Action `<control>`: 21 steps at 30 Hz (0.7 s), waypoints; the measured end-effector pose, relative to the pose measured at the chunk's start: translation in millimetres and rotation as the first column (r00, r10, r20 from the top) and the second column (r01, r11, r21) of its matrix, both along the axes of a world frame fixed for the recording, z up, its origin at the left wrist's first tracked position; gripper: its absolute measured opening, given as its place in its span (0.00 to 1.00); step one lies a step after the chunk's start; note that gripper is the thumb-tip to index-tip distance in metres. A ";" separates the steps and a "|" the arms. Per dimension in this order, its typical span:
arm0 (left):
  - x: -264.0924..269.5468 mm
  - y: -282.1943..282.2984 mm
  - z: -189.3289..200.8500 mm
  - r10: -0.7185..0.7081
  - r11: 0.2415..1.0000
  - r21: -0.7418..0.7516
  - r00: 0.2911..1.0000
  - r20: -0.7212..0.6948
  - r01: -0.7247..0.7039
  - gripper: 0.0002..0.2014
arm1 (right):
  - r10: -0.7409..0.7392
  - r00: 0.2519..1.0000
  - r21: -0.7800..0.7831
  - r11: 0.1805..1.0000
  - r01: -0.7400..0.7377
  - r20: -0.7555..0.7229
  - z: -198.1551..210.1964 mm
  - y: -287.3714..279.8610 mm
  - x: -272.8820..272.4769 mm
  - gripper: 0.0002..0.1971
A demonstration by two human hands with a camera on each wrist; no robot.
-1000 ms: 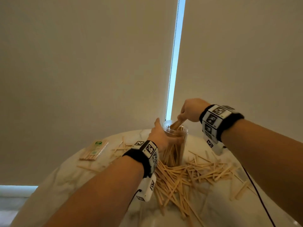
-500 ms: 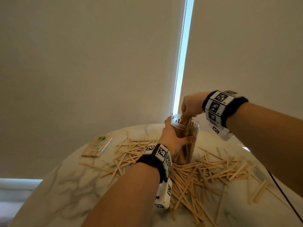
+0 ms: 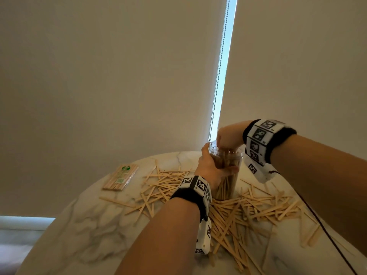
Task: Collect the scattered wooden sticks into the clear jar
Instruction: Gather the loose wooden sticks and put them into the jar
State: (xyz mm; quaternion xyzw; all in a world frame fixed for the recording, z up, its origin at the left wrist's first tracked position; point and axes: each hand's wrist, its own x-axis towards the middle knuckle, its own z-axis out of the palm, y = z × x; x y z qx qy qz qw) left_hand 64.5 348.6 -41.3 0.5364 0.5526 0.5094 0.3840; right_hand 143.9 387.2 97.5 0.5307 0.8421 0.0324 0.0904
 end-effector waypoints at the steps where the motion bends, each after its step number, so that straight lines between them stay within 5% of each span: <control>1: -0.1 -0.2 0.0 -0.005 1.000 -0.002 1.000 0.003 0.005 0.64 | -0.006 0.999 -0.007 1.000 0.005 -0.054 1.1 1.6 2.5 0.11; 4: -0.1 -1.4 1.5 -0.007 1.000 -0.016 1.000 -0.010 0.007 0.62 | 0.015 0.973 0.028 1.000 -0.009 -0.229 -3.0 4.3 9.9 0.05; 8: -1.6 -2.1 1.9 0.004 1.000 0.004 1.000 -0.024 -0.003 0.59 | -0.002 0.991 -0.024 1.000 -0.001 -0.135 -10.8 2.1 10.0 0.15; 12: -1.8 -1.9 1.3 0.002 1.000 -0.005 1.000 -0.005 -0.002 0.58 | 0.029 0.961 0.012 1.000 -0.027 -0.273 -8.5 7.4 19.9 0.04; 17: -1.9 -1.3 1.6 0.006 1.000 -0.008 1.000 -0.026 -0.006 0.58 | 0.108 0.984 0.039 0.994 -0.104 -0.140 -16.9 3.8 19.6 0.15; 21: -0.3 -1.7 1.8 0.018 1.000 0.003 0.999 -0.035 -0.018 0.57 | 0.108 0.915 0.090 0.993 -0.079 -0.389 -21.1 8.7 23.2 0.08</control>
